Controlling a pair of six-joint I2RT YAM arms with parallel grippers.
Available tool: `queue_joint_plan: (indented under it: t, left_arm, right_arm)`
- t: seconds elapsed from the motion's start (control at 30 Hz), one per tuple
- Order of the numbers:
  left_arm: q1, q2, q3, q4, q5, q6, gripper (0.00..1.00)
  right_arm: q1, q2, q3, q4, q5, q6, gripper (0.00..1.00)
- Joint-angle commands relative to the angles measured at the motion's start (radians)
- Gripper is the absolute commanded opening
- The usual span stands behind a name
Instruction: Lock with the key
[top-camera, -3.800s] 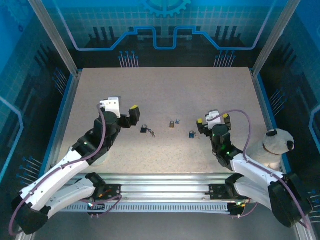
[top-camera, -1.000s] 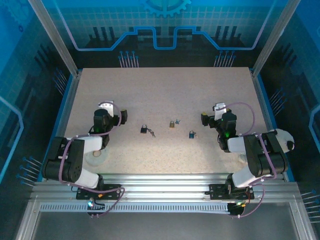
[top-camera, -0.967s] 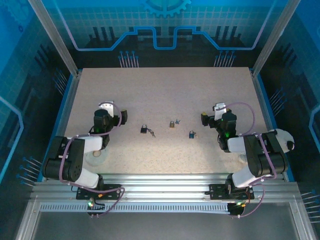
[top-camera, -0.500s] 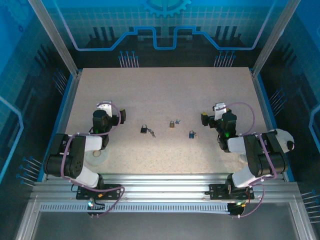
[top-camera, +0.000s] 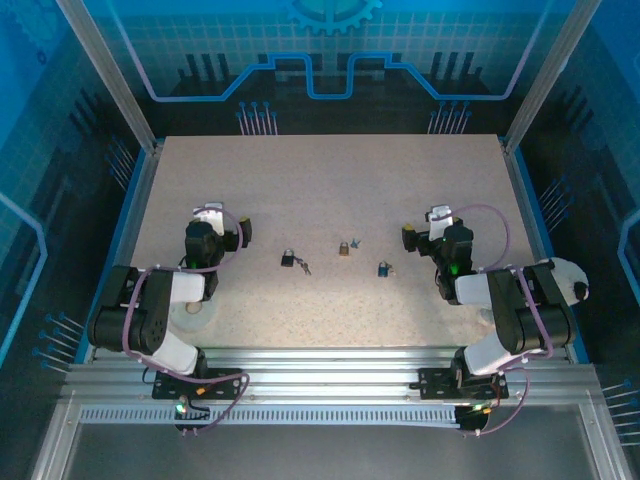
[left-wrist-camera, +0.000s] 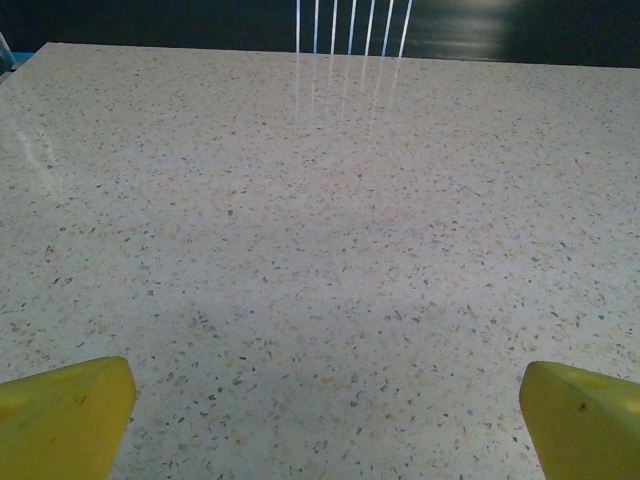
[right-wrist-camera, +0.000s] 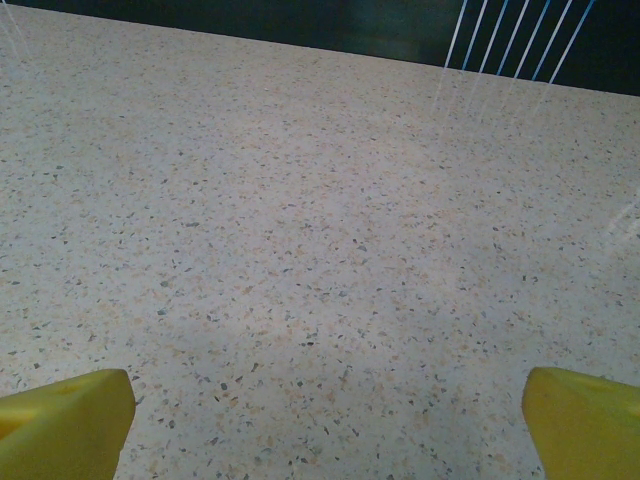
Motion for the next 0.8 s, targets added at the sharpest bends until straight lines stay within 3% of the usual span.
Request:
queue_joint_plan:
  t: [0.0,0.77]
  left_arm:
    - [0.009,0.010,-0.018,0.041,-0.003,-0.005,0.99]
    - [0.012,0.012,-0.018,0.041,0.001,-0.007,0.99]
  right_arm:
    - [-0.014,0.004,0.021,0.006,-0.013,0.006,1.00]
    - [-0.018,0.006,0.022,0.003,-0.020,0.008,1.00]
